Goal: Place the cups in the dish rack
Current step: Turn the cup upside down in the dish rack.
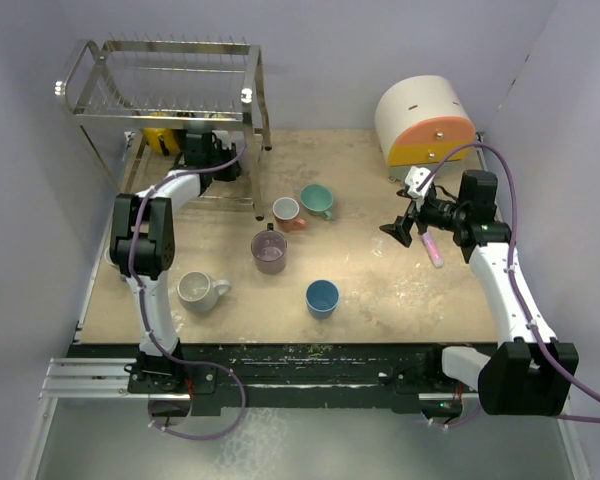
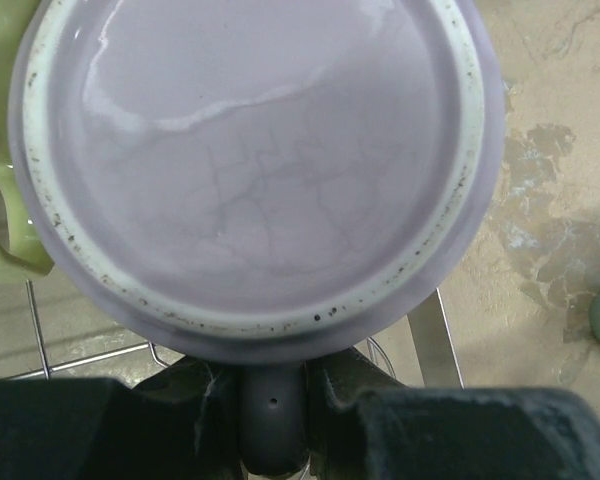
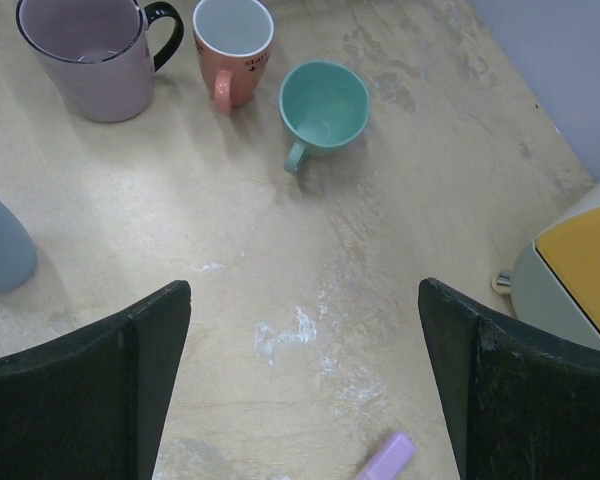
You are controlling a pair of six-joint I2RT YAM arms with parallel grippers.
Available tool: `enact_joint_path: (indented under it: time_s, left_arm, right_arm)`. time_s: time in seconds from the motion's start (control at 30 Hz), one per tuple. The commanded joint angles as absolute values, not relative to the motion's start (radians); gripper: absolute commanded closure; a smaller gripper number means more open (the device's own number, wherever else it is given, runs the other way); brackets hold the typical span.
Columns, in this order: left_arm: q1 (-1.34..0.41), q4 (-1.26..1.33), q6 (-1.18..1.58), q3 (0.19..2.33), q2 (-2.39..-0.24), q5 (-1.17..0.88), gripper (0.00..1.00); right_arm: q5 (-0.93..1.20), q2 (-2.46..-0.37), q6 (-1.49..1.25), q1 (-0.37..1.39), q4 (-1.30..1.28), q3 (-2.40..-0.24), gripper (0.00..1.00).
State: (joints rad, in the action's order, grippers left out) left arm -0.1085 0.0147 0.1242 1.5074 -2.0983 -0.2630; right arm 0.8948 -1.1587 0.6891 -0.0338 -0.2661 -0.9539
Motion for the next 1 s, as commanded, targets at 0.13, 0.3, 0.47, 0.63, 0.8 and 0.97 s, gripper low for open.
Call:
enact_joint_path:
  time_s: [0.13,0.3,0.47,0.63,0.8,0.97]
  left_arm:
    - [-0.117,0.053,0.064,1.614,-2.096,-0.256,1.0]
    - [-0.131,0.032,0.064,1.644,-2.12,-0.26,0.91]
    - [-0.136,0.017,0.087,1.665,-2.13,-0.256,0.8]
    - [-0.135,0.004,0.104,1.672,-2.125,-0.26,0.67]
    - [-0.135,-0.013,0.122,1.674,-2.104,-0.261,0.57]
    - [-0.135,-0.035,0.141,1.664,-2.07,-0.276,0.51]
  right_arm:
    - [0.897,-1.16,0.704,-0.038,-0.268,-0.974,0.04]
    - [0.896,-1.16,0.705,-0.038,-0.268,-0.973,0.04]
    - [0.896,-1.16,0.707,-0.037,-0.268,-0.972,0.04]
    - [0.896,-1.16,0.709,-0.038,-0.268,-0.972,0.04]
    - [0.896,-1.159,0.711,-0.038,-0.27,-0.972,0.04]
    - [0.897,-1.158,0.713,-0.039,-0.272,-0.972,0.04]
